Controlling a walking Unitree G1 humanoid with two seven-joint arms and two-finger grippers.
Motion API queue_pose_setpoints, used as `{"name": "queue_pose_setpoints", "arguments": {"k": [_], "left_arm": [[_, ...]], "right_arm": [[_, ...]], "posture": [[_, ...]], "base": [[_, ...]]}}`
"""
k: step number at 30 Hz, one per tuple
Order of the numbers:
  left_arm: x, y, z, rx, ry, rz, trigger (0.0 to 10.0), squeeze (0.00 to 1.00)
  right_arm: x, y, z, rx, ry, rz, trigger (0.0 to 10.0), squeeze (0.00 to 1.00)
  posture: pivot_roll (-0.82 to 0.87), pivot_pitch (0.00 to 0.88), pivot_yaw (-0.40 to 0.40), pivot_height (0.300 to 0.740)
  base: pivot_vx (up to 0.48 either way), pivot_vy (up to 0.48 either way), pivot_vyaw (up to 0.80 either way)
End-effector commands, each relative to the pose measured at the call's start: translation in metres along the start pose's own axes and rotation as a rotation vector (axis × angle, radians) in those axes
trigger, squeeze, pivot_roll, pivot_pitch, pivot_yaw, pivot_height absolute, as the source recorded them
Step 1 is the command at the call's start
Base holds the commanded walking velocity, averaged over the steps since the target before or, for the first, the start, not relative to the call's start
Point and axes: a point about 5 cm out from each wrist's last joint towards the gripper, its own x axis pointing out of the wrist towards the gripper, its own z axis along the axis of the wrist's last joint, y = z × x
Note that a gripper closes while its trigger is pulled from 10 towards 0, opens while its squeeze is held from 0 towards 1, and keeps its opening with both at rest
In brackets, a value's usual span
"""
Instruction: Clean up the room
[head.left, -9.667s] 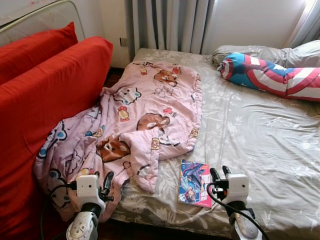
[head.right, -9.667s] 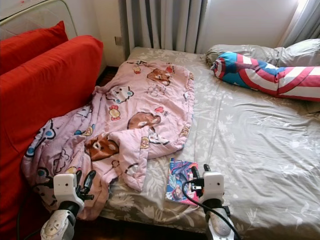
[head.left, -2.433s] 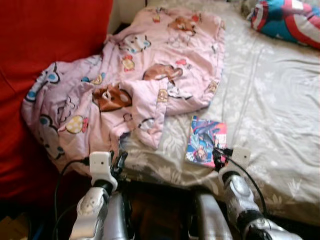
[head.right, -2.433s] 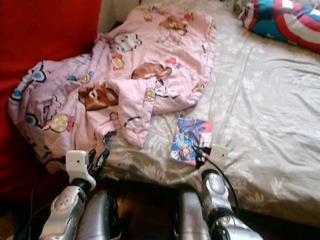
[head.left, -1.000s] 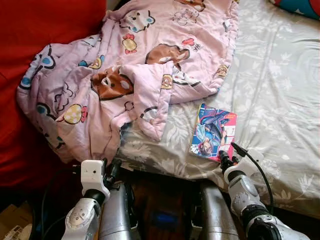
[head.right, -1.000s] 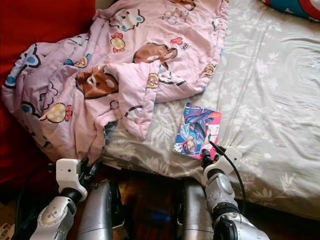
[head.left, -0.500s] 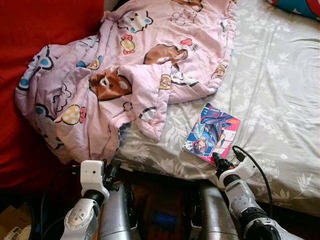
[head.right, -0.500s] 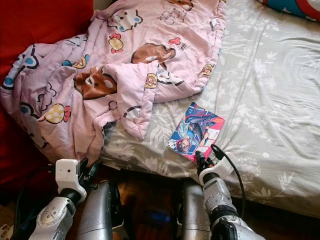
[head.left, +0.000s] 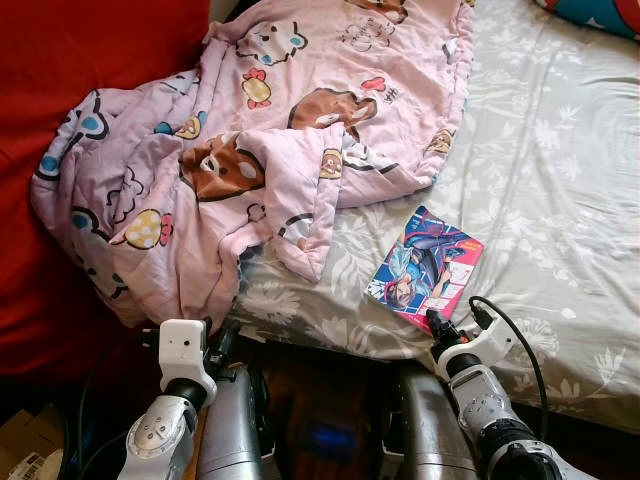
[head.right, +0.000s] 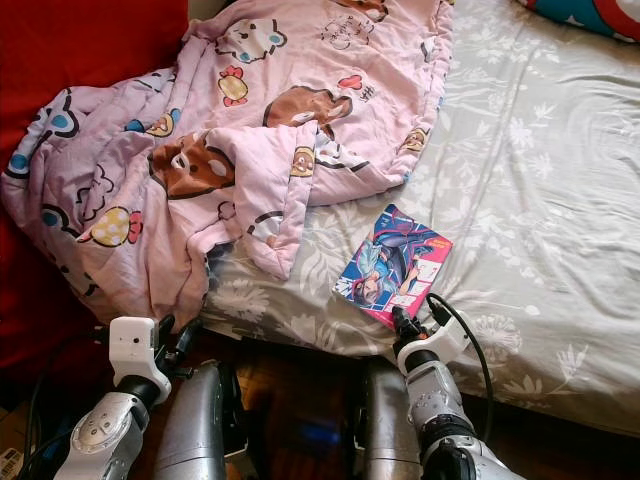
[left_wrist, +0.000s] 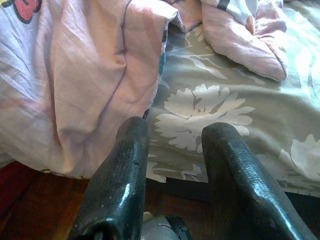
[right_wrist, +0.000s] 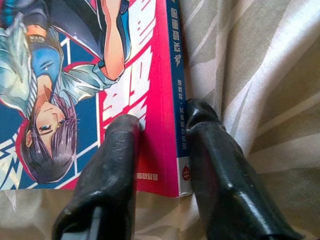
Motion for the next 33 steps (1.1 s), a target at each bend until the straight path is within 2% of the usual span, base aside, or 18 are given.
{"name": "queue_pose_setpoints", "arguments": {"k": [1, 11, 14, 15, 18, 20, 25, 33], "left_arm": [[-0.003, 0.003, -0.008, 0.018, 0.045, 0.013, 10.0, 0.0], [0.002, 0.003, -0.009, 0.02, 0.049, 0.017, 10.0, 0.0], [0.007, 0.002, -0.009, 0.017, 0.046, 0.019, 10.0, 0.0], [0.007, 0.002, -0.009, 0.017, 0.046, 0.019, 10.0, 0.0], [0.015, -0.001, -0.009, 0.011, 0.039, 0.014, 10.0, 0.0], [0.018, -0.002, -0.009, 0.01, 0.034, 0.014, 10.0, 0.0], [0.03, -0.004, -0.006, 0.001, 0.016, 0.021, 10.0, 0.0], [0.039, -0.006, -0.007, -0.009, 0.003, 0.032, 10.0, 0.0]], "right_arm": [[-0.009, -0.013, -0.028, 0.034, 0.108, -0.07, 0.0, 0.0], [-0.009, -0.016, -0.02, -0.004, 0.074, -0.099, 0.0, 0.0], [-0.005, -0.011, -0.008, -0.1, 0.022, -0.088, 0.0, 0.0], [-0.005, -0.011, -0.008, -0.1, 0.022, -0.088, 0.0, 0.0], [-0.001, -0.003, 0.012, -0.19, -0.084, -0.076, 0.0, 0.0], [0.0, -0.001, 0.017, -0.221, -0.117, -0.068, 0.0, 0.0], [0.002, 0.016, 0.03, -0.411, -0.205, 0.017, 0.0, 0.0], [0.002, 0.029, 0.035, -0.491, -0.267, 0.097, 0.0, 0.0]], "posture": [[0.1, 0.301, 0.037, 0.561], [0.1, 0.283, 0.03, 0.561], [0.08, 0.263, 0.024, 0.561], [0.08, 0.263, 0.024, 0.561], [0.06, 0.233, 0.015, 0.561], [0.06, 0.227, 0.013, 0.561], [0.03, 0.178, -0.005, 0.561], [0.0, 0.131, -0.026, 0.561]], "base": [[0.0, 0.0, 0.0], [0.0, 0.0, 0.0], [0.0, 0.0, 0.0], [0.0, 0.0, 0.0], [0.0, 0.0, 0.0], [0.0, 0.0, 0.0], [0.0, 0.0, 0.0], [0.0, 0.0, 0.0]]}}
